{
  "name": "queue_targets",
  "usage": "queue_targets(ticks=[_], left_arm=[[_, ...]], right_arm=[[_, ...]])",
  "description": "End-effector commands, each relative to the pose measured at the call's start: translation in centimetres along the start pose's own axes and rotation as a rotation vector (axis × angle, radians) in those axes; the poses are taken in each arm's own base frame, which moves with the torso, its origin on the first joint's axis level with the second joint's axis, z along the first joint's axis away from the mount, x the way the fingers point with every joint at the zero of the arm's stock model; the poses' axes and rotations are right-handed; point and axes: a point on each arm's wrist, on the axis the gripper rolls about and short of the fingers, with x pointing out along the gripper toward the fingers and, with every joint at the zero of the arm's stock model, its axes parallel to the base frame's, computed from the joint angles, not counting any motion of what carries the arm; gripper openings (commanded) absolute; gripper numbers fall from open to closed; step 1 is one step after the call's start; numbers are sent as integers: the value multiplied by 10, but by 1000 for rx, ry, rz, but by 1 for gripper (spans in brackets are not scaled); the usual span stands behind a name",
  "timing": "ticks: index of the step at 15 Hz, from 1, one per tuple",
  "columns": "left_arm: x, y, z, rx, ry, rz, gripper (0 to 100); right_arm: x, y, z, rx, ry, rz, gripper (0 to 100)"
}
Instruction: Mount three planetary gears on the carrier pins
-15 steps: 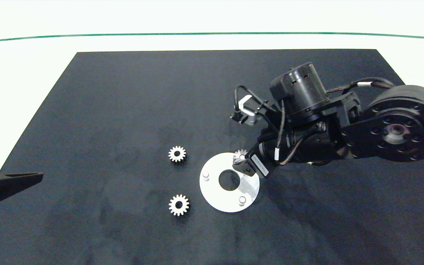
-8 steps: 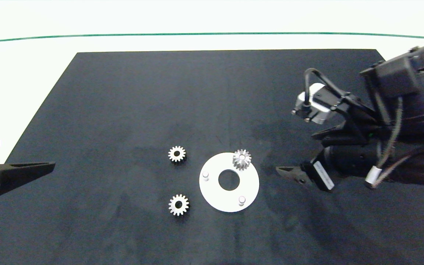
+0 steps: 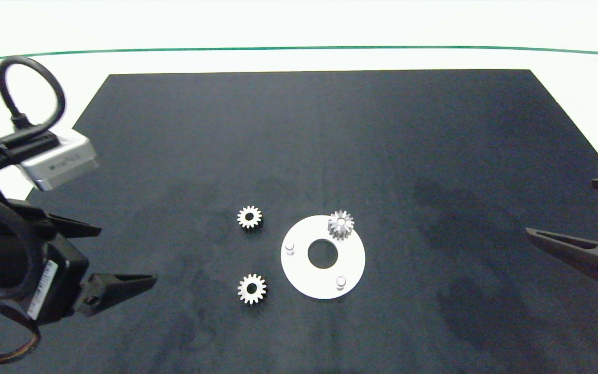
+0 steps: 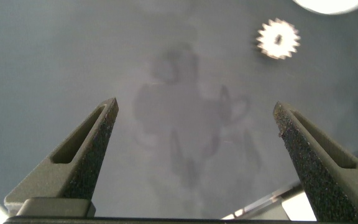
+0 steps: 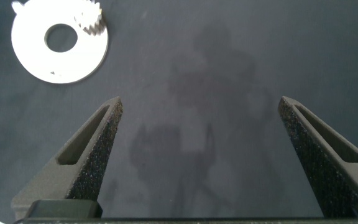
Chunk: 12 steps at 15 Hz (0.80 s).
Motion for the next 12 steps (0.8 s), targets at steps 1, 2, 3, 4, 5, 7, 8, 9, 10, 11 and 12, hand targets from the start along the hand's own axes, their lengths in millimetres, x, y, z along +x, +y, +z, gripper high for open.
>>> queue_targets(ticks=[1,2,3,4,5,7,8,9,10,11,12], left_arm=[[48,-25,9,77,89,-100,100],[58,-35,9,109,82,-126,100],[69,-46,10,138,76,-144,100],[79,-54,11,159,76,-151,100],[85,-63,12,181,80,-171,100],[96,-72,13,206,106,-190,100],[99,-74,14,215,111,-186,100],[104,-78,14,227,118,-170,100],[109,-81,14,237,127,-144,100],[111,-86,14,252,129,-136,100],[115,-88,15,256,130,-134,100]], right_arm=[[-25,-9,0,26,-87,0,100],[-25,-8,-4,19,-79,5,100],[-25,-5,-5,13,-81,20,100],[-26,-5,-4,11,-87,28,100],[-27,-5,-5,13,-91,27,100],[-28,-6,-4,16,-95,27,100],[-28,-6,-4,16,-95,27,100],[-28,-6,-4,14,-94,27,100],[-28,-5,-4,14,-96,28,100],[-28,-5,-4,14,-96,28,100],[-28,-5,-4,15,-96,28,100]])
